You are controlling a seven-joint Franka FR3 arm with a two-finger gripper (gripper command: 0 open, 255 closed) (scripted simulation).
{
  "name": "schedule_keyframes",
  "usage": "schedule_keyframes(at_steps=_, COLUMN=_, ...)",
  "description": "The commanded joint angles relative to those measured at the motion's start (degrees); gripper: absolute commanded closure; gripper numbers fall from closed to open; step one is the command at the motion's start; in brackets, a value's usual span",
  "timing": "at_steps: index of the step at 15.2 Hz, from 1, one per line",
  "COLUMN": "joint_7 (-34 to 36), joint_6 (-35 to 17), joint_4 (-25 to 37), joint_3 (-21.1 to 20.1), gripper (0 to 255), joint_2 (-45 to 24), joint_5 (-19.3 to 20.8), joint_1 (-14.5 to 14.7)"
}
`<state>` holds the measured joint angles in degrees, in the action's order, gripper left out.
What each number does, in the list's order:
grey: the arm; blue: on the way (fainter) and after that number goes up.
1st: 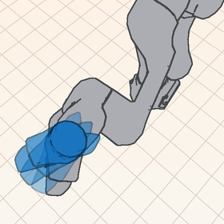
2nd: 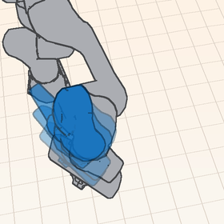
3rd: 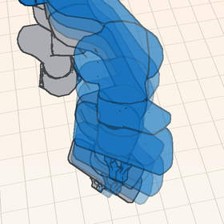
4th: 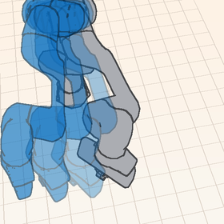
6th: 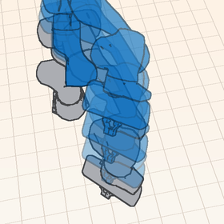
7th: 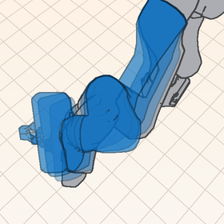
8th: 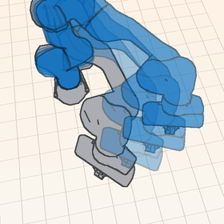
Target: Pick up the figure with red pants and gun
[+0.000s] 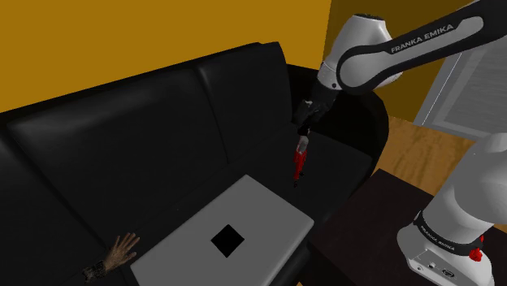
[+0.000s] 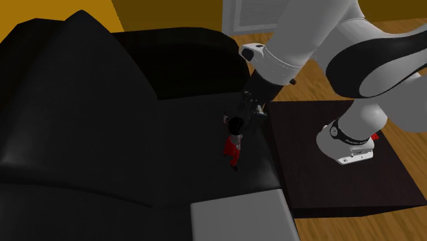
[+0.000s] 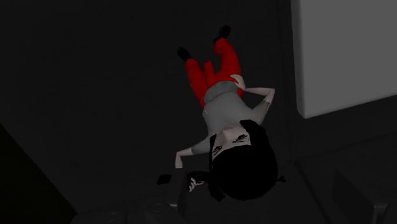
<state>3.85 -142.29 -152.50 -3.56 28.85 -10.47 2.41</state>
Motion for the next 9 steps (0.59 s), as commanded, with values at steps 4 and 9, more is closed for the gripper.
schedule_keyframes(at_steps=4, joint_7=-0.8, joint_6=-5.2, joint_4=-2.3, joint_3=0.1, gripper=0, joint_2=-2.8, joint_5=-0.8, joint_1=0.5)
schedule_keyframes(at_steps=9, joint_7=-1.1, joint_6=-5.8, joint_4=-2.6, joint_3=0.3, gripper=255, joint_2=-3.1, joint_5=-0.9, joint_1=0.5)
